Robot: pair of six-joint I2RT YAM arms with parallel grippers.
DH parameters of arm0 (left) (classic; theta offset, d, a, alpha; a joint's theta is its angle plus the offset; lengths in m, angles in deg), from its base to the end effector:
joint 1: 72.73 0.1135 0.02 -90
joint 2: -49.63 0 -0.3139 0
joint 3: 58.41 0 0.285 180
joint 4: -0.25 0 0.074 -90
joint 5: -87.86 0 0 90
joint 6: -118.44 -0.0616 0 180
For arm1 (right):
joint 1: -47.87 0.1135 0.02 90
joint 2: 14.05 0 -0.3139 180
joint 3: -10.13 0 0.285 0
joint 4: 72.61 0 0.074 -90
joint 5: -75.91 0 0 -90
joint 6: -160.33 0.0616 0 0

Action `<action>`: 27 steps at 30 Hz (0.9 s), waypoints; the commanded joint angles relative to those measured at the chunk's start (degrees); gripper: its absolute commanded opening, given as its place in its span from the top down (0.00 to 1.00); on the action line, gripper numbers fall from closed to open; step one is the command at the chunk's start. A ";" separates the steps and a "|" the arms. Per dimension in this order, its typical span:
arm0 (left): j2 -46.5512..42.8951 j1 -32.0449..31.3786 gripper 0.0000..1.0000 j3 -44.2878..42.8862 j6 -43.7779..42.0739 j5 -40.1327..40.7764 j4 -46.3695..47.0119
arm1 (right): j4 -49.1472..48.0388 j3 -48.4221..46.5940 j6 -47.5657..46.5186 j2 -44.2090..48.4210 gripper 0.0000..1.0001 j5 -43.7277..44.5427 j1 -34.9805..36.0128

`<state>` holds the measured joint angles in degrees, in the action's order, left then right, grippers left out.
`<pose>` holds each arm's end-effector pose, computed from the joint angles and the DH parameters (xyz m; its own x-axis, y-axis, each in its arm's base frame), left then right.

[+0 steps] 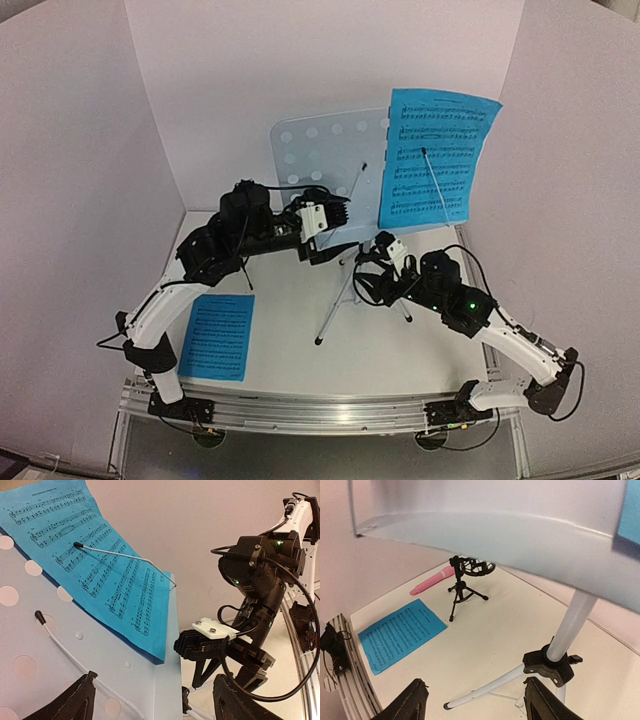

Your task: Pack up the instrument practice props

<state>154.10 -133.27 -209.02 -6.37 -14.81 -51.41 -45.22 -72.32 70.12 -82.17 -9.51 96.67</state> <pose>0.1994 -0.3805 0.6100 0.5074 0.2342 -0.8293 0.8126 0.1901 0.5509 0.2086 0.2308 0.4447 -0.1463 -0.1726 -0.9741 -0.6993 0.7145 -0.0216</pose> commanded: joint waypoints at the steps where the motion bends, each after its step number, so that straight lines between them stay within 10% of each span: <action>1: -4.00 -0.11 0.18 -0.96 -2.49 3.89 -1.65 | -10.47 1.79 4.58 -1.69 0.34 8.97 0.00; 27: -15.54 0.06 0.16 7.18 -3.82 21.25 -6.11 | -48.34 11.69 -7.71 -14.31 0.34 41.95 10.07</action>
<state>141.92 -133.28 -203.34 -9.28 2.78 -57.15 -87.30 -62.64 65.39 -95.88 24.91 104.49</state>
